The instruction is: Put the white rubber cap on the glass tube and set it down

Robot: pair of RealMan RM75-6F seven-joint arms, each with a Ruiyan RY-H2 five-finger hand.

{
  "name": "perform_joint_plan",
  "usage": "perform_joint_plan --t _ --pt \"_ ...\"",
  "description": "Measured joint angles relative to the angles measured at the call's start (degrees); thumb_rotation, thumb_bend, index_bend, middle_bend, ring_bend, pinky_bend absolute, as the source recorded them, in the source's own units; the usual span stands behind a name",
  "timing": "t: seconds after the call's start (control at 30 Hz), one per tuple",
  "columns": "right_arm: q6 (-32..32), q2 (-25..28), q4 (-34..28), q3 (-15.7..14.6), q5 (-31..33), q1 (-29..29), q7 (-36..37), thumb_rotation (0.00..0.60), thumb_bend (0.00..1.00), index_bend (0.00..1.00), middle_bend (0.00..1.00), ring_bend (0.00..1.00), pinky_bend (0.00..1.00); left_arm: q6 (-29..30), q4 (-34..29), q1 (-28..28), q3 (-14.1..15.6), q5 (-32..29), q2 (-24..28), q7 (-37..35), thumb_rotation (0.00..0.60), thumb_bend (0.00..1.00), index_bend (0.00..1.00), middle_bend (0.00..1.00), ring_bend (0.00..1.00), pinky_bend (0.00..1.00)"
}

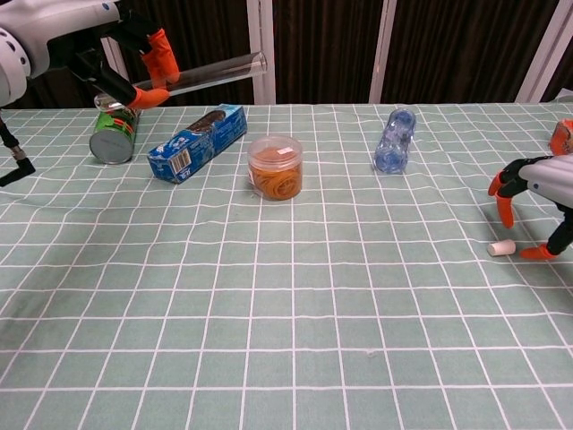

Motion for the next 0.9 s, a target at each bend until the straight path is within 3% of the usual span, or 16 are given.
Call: perform_joint_plan --t 0.9 --pt "-0.7 -1.1 -1.1 -0.9 4.4 1.1 -5.5 0.600 0.34 0.53 0.23 0.10 0.12 0.6 0.5 0.2 0.9 0.1 0.5 -1.6 0.600 0.76 0.55 0.49 0.10 0.00"
